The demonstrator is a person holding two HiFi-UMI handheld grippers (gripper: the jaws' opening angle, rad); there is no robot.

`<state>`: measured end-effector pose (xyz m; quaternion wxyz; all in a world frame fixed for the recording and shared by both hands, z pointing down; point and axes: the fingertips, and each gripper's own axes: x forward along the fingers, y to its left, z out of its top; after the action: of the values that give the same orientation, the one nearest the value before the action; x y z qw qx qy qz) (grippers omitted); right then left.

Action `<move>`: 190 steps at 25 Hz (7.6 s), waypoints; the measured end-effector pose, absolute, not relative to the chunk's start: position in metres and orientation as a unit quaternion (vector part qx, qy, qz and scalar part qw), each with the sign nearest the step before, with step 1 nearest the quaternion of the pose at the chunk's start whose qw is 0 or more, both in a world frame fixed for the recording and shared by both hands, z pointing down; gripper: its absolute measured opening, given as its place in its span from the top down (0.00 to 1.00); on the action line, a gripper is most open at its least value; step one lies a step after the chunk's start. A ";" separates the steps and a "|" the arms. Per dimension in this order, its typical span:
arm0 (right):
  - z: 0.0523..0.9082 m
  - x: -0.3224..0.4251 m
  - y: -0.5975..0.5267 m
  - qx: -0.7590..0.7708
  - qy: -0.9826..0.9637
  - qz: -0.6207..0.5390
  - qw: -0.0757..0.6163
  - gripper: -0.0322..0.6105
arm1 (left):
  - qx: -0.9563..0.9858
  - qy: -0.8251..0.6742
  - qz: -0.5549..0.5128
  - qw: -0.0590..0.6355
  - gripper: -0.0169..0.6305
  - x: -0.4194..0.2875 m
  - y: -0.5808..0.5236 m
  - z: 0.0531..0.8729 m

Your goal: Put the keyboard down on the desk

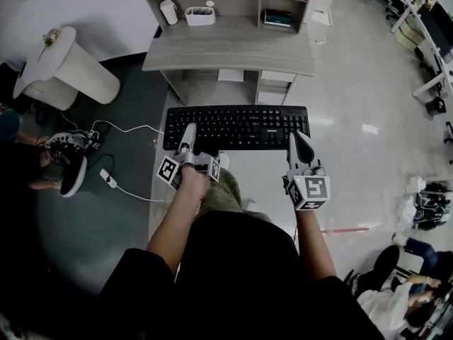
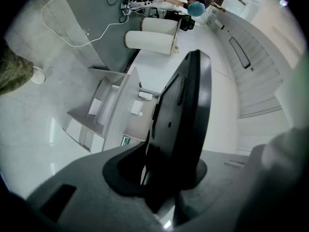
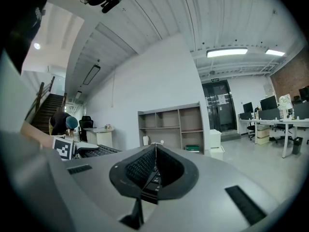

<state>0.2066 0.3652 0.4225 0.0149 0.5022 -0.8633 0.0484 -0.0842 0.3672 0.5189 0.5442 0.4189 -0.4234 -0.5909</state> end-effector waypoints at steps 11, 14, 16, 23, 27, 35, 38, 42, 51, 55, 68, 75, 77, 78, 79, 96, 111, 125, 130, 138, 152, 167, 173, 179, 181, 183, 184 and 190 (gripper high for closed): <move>0.443 0.170 0.287 0.491 -0.868 0.057 0.050 0.93 | 0.401 -0.428 -0.584 0.560 0.81 -0.112 0.296 0.548; 0.447 0.154 0.251 0.491 -0.866 0.065 0.062 0.93 | 0.396 -0.432 -0.584 0.562 0.81 -0.130 0.270 0.554; 0.443 0.142 0.225 0.493 -0.865 0.071 0.058 0.93 | 0.386 -0.434 -0.584 0.566 0.81 -0.145 0.252 0.560; 0.424 0.106 0.155 0.506 -0.858 0.062 0.063 0.93 | 0.370 -0.423 -0.583 0.586 0.81 -0.185 0.188 0.569; 0.427 0.088 0.129 0.515 -0.850 0.076 0.078 0.93 | 0.373 -0.422 -0.572 0.596 0.81 -0.203 0.147 0.569; 0.433 0.039 0.088 0.522 -0.846 0.069 0.083 0.93 | 0.374 -0.404 -0.574 0.606 0.81 -0.244 0.085 0.574; 0.440 0.025 0.085 0.530 -0.841 0.067 0.088 0.93 | 0.375 -0.398 -0.575 0.608 0.81 -0.257 0.072 0.579; 0.443 0.016 0.083 0.529 -0.839 0.068 0.104 0.93 | 0.370 -0.403 -0.579 0.605 0.81 -0.270 0.066 0.581; 0.427 -0.023 0.057 0.493 -0.865 0.044 0.086 0.93 | 0.372 -0.392 -0.590 0.600 0.81 -0.272 0.047 0.579; 0.436 -0.017 0.042 0.490 -0.866 0.057 0.081 0.93 | 0.384 -0.400 -0.583 0.594 0.81 -0.265 0.033 0.575; 0.445 0.040 -0.088 0.509 -0.854 0.097 0.035 0.93 | 0.430 -0.408 -0.547 0.591 0.81 -0.210 -0.077 0.568; 0.468 0.078 -0.145 0.521 -0.844 0.126 0.037 0.93 | 0.406 -0.417 -0.553 0.596 0.81 -0.193 -0.122 0.600; 0.475 0.082 -0.158 0.516 -0.846 0.130 0.043 0.93 | 0.401 -0.431 -0.551 0.591 0.81 -0.192 -0.132 0.609; 0.481 0.084 -0.163 0.512 -0.847 0.133 0.049 0.93 | 0.397 -0.439 -0.548 0.591 0.81 -0.190 -0.136 0.614; 0.487 0.086 -0.168 0.507 -0.849 0.135 0.055 0.93 | 0.394 -0.446 -0.545 0.591 0.81 -0.188 -0.140 0.619; 0.539 0.057 -0.215 0.496 -0.841 0.198 0.085 0.93 | 0.350 -0.491 -0.518 0.607 0.81 -0.193 -0.187 0.703; 0.590 0.047 -0.228 0.496 -0.824 0.250 0.111 0.93 | 0.345 -0.497 -0.506 0.615 0.81 -0.185 -0.222 0.742; 0.614 0.060 -0.201 0.478 -0.827 0.262 0.138 0.93 | 0.346 -0.509 -0.480 0.626 0.81 -0.173 -0.221 0.787; 0.619 0.072 -0.197 0.479 -0.826 0.253 0.154 0.93 | 0.371 -0.522 -0.445 0.626 0.81 -0.171 -0.220 0.796; 0.632 0.080 -0.190 0.475 -0.826 0.252 0.170 0.93 | 0.407 -0.539 -0.369 0.639 0.81 -0.162 -0.212 0.808; 0.646 0.113 -0.188 0.491 -0.812 0.266 0.171 0.93 | 0.439 -0.582 -0.251 0.637 0.67 -0.147 -0.198 0.805; 0.623 0.120 -0.197 0.488 -0.824 0.254 0.135 0.93 | 0.471 -0.552 -0.143 0.673 0.43 -0.126 -0.189 0.799; 0.613 0.122 -0.194 0.484 -0.830 0.248 0.121 0.93 | 0.493 -0.523 -0.100 0.688 0.41 -0.117 -0.179 0.799; 0.619 0.133 -0.186 0.488 -0.823 0.258 0.132 0.93 | 0.506 -0.507 -0.078 0.693 0.39 -0.111 -0.166 0.799; 0.621 0.137 -0.184 0.492 -0.820 0.261 0.132 0.93 | 0.507 -0.504 -0.071 0.696 0.39 -0.109 -0.164 0.799; 0.623 0.140 -0.183 0.494 -0.818 0.263 0.133 0.93 | 0.505 -0.503 -0.067 0.698 0.38 -0.108 -0.161 0.799; 0.622 0.141 -0.183 0.494 -0.818 0.263 0.133 0.93 | 0.504 -0.504 -0.065 0.699 0.38 -0.107 -0.159 0.799; 0.616 0.142 -0.188 0.490 -0.823 0.258 0.129 0.93 | 0.496 -0.511 -0.069 0.699 0.38 -0.106 -0.152 0.799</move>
<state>0.1415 -0.1880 0.6161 0.1294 0.4899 -0.8226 0.2581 -0.1064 -0.1518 0.7993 0.6990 0.4960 -0.5106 -0.0685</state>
